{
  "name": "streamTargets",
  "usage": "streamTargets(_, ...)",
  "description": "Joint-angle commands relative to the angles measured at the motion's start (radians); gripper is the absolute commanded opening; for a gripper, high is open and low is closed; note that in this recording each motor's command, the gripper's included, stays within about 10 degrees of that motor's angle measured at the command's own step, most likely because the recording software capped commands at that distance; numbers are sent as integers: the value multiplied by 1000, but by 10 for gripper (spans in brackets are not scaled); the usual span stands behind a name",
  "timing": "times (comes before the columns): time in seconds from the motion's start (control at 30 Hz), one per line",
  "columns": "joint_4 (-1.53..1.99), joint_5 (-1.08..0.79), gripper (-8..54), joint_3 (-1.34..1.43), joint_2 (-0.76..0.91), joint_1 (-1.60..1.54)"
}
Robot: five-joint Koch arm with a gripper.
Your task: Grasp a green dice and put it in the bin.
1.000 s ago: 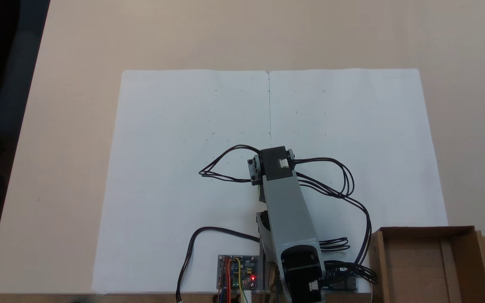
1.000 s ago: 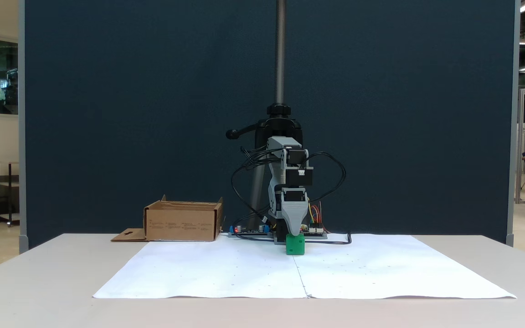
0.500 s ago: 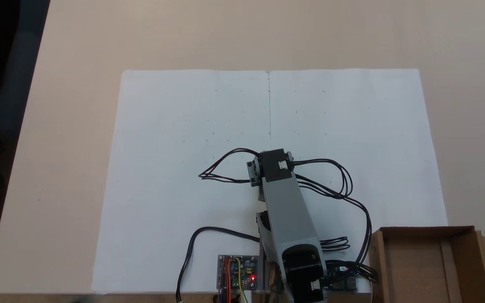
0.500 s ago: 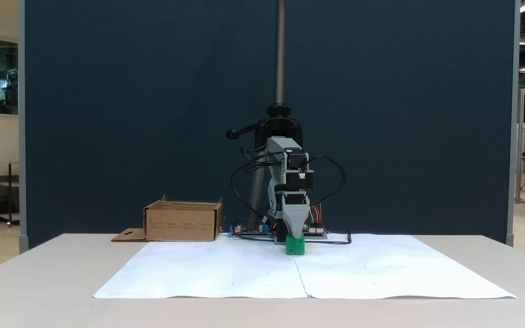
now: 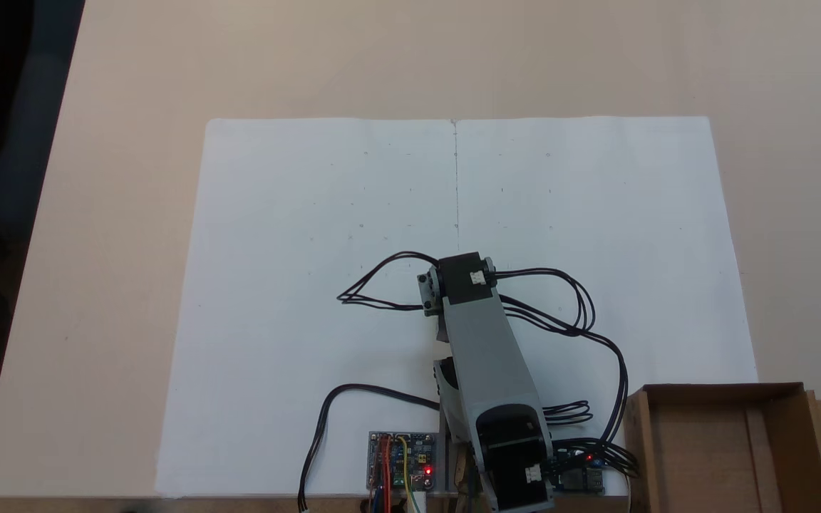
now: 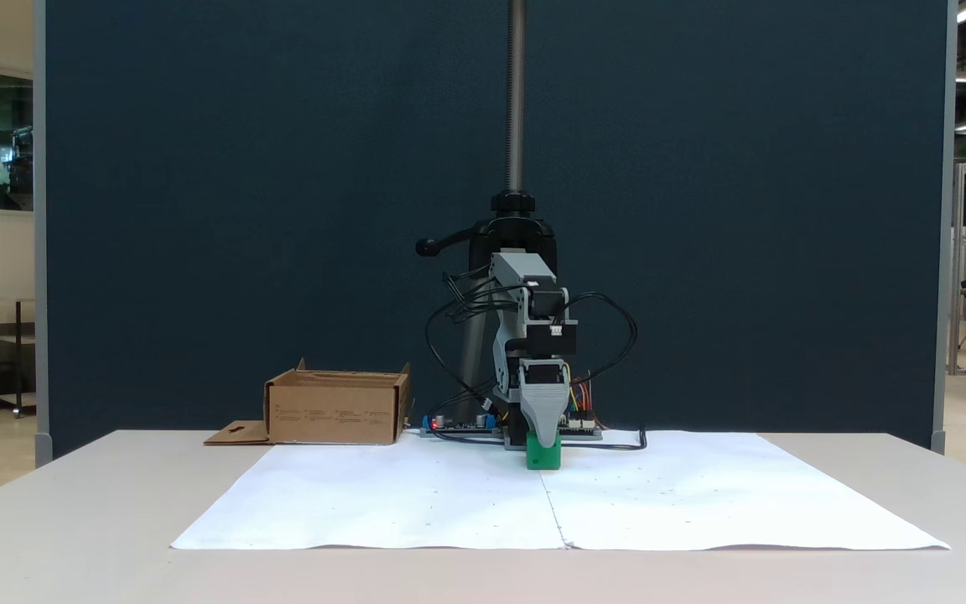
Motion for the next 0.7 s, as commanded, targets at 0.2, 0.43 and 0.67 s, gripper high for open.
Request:
streamTargets(0.2,-74,58,446,11,-2,-28)
streamTargets(0.43,-112,58,435,28,-17,-28)
streamTargets(0.67,-120,63,428,38,-18,-28)
